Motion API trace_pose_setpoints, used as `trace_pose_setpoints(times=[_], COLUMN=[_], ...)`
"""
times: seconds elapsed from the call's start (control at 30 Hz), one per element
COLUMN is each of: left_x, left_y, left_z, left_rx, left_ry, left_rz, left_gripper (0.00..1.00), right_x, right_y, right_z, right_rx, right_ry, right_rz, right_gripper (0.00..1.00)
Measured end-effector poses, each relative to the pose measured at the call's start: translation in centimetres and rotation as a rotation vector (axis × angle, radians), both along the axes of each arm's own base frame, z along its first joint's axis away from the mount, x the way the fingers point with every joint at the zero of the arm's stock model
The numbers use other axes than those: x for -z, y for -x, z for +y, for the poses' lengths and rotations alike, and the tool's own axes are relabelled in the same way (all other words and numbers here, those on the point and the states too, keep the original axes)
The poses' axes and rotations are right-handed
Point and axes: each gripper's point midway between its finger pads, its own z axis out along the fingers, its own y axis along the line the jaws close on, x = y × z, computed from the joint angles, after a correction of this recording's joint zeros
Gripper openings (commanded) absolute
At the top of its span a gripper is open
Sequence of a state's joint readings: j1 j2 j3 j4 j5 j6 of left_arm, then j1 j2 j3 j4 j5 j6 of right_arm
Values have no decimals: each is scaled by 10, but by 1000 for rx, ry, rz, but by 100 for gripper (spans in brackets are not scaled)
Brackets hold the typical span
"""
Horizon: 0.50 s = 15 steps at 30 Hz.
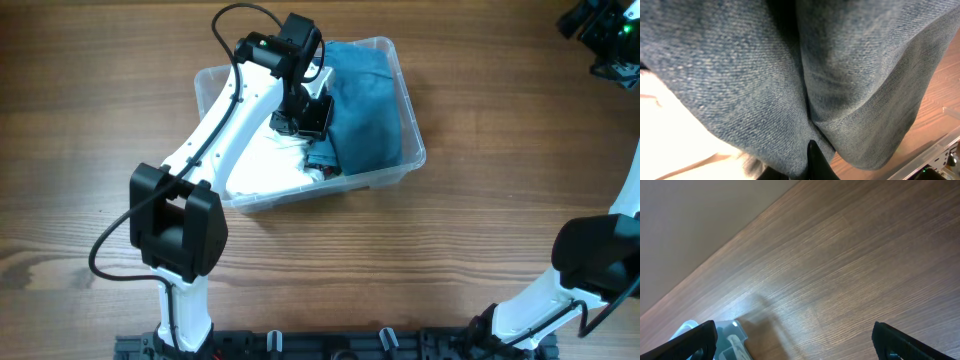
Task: Pack container
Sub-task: 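Press and tuck the denim item down into the container with the left gripper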
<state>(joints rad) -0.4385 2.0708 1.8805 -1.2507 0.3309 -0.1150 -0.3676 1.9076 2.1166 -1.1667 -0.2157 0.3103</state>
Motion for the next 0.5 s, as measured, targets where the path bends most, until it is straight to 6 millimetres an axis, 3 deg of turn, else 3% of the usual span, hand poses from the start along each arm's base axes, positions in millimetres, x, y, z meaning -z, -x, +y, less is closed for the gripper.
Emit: trace_pose_setpoints(times=[0.1,0.23,0.3,0.5], left_x=[6,25,28,27], left_y=[1,6,7,6], left_z=[2,10,13,9], left_rx=[-1,-7,-12,-1], left_ry=[-10,-55,-70,-72], left_rz=[-1,20,19,4], left_gripper=[15,54,67,70], right_x=[0,0,0,0], right_y=[0,0,0,0], right_z=[0,0,0,0], right_rx=[0,0,0,0], right_ry=[0,0,0,0], right_rz=[0,0,0,0], right_gripper=[100,100,100,100])
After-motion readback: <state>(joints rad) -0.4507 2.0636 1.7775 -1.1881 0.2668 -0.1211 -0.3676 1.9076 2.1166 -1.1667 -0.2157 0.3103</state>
